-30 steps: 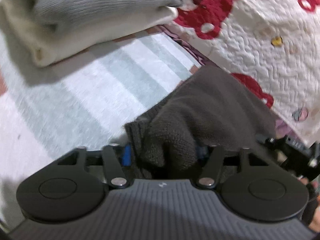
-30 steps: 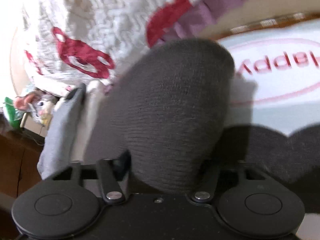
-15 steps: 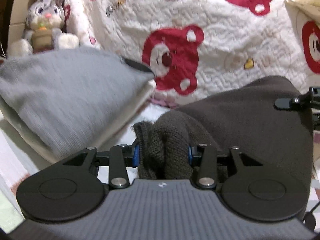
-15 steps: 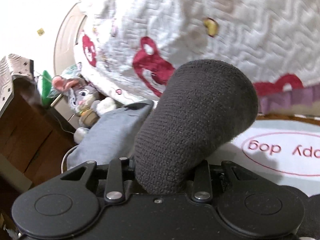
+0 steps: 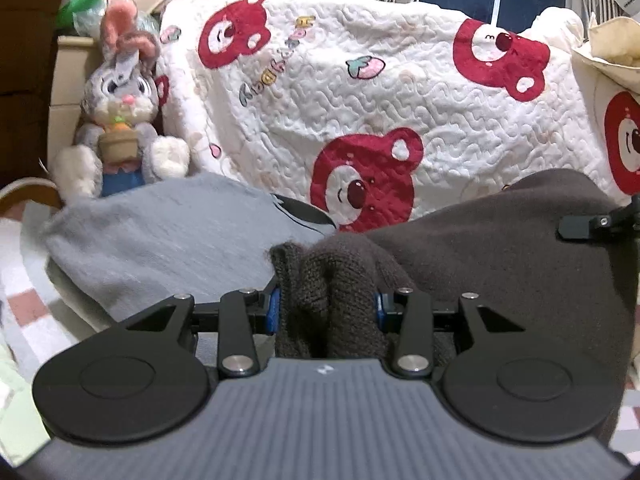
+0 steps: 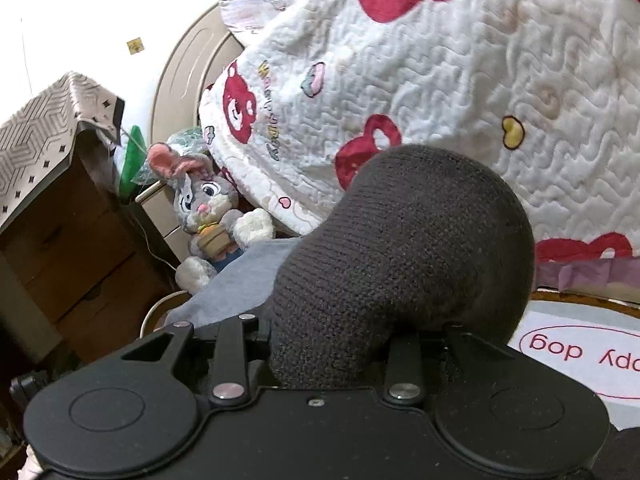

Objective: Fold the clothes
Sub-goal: 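Lift the folded dark brown sweater off the bed with both grippers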

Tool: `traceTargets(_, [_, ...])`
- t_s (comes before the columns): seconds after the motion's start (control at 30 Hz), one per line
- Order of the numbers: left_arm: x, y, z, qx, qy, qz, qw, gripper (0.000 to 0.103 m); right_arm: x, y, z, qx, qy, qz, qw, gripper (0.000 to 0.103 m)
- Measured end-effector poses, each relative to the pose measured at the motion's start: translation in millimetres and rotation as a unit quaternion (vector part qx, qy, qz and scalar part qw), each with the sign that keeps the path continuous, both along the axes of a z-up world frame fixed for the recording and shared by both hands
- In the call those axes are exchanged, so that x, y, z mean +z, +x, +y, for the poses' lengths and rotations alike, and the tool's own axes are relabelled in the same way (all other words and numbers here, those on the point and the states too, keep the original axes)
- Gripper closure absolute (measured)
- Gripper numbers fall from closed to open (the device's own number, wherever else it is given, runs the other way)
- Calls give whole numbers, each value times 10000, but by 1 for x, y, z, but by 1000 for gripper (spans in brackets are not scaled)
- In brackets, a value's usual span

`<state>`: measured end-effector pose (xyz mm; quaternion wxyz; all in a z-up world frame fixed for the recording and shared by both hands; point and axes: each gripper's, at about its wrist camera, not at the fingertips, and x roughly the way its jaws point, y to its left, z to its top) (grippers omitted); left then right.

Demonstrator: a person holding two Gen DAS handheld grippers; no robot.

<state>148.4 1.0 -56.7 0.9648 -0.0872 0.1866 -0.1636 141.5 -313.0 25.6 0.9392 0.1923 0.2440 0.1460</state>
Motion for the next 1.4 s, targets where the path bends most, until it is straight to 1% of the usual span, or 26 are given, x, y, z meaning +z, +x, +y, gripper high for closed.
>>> traceTargets(0.17, [0, -21, 12, -75, -72, -19, 9999, 64, 5, -14, 10, 81, -96, 103, 9999, 64])
traceTargets(0.27, [-7, -28, 13, -60, 38, 73, 9999, 65, 7, -15, 16, 212, -255, 178, 9993, 64])
traceTargets(0.37, [-3, -27, 21, -58, -120, 128, 9998, 65, 14, -10, 24, 354, -447, 164, 9982, 65])
traceTargets(0.4, [1, -27, 21, -38, -70, 58, 10000, 65, 17, -8, 26, 395, -493, 150, 9979, 65])
traceTargets(0.5, [22, -23, 20, 33, 250, -295, 9992, 65, 32, 4, 29, 532, -482, 42, 9974, 65])
traceTargets(0.57, [38, -12, 29, 101, 228, -355, 9991, 65, 48, 17, 34, 679, -572, -107, 9960, 65])
traceTargets(0.63, [53, 8, 39, 234, 431, -393, 9980, 65, 64, 36, 41, 911, -608, -344, 9934, 65])
traceTargets(0.73, [75, 39, 53, 455, 845, -456, 9943, 65, 70, 71, 58, 1263, -522, -702, 9881, 65])
traceTargets(0.83, [96, 70, 67, 671, 1243, -524, 9886, 66, 71, 107, 76, 1551, -400, -994, 9821, 65])
traceTargets(0.93, [116, 98, 84, 854, 1482, -631, 9832, 66, 68, 143, 90, 1753, -166, -1242, 9765, 65])
traceTargets(0.97, [116, 106, 91, 909, 1408, -594, 9841, 66, 68, 153, 92, 1808, -79, -1315, 9746, 65])
traceTargets(1.1, [97, 141, 118, 1125, 739, -220, 9907, 66, 26, 203, 93, 1782, 308, -1001, 9784, 64])
traceTargets(1.2, [83, 167, 138, 1282, 234, 62, 9914, 66, -5, 240, 93, 1758, 597, -764, 9796, 64])
traceTargets(1.23, [74, 175, 138, 1319, 180, 216, 9909, 66, -16, 252, 93, 1750, 693, -684, 9797, 63])
traceTargets(1.3, [56, 188, 131, 1321, 297, 510, 9895, 67, -35, 275, 94, 1733, 887, -545, 9793, 63])
traceTargets(1.33, [48, 194, 127, 1315, 364, 643, 9886, 67, -33, 276, 94, 1729, 991, -588, 9782, 63])
traceTargets(1.37, [48, 197, 129, 1303, 322, 708, 9884, 67, -30, 277, 95, 1724, 1094, -631, 9769, 63])
traceTargets(1.4, [54, 197, 135, 1287, 201, 723, 9888, 67, -28, 278, 95, 1719, 1198, -675, 9755, 63])
